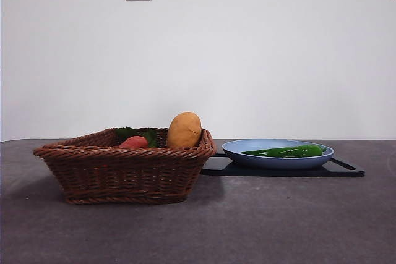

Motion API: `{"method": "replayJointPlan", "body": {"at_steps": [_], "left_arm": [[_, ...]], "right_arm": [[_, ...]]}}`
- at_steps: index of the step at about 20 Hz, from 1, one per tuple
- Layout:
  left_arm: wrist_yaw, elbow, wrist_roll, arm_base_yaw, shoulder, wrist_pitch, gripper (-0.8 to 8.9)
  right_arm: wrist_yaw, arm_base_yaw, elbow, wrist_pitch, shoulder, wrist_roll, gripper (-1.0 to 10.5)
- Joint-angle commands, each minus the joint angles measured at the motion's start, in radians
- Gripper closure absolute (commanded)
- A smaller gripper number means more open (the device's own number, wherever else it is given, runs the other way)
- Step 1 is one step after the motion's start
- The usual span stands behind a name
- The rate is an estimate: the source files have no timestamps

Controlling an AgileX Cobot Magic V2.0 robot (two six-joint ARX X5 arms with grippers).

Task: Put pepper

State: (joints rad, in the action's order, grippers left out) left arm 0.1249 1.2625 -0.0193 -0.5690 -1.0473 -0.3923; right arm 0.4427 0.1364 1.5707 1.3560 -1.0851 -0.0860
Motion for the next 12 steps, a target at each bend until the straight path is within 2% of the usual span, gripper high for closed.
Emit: {"method": "replayJointPlan", "body": {"at_steps": [1, 3, 7, 9, 12], "left_arm": [[0.005, -0.001, -0.072, 0.098, 0.066, 0.073, 8.06], [0.004, -0.063, -0.103, 0.207, 0.154, 0.163, 8.06], [0.006, -0.356, -0.138, 0.434, 0.411, 0.364, 8.06], [0.024, -0.509, -0.142, 0.529, 0.535, 0.402, 8.06], [0.064, -0.701, -0.14, 0.602, 0.677, 0.407, 8.06]], "right_arm": [[0.0, 0.001, 0.016, 0.015, -0.009, 0.006, 9.4], [0.0, 0.001, 0.016, 0.015, -0.009, 0.006, 9.4], [0.0, 0.002, 0.016, 0.015, -0.009, 0.006, 9.4], [0.0, 0.002, 0.016, 0.015, -0.009, 0.006, 9.4], [0.0, 0.001, 0.016, 0.015, -0.009, 0.006, 9.4]]}}
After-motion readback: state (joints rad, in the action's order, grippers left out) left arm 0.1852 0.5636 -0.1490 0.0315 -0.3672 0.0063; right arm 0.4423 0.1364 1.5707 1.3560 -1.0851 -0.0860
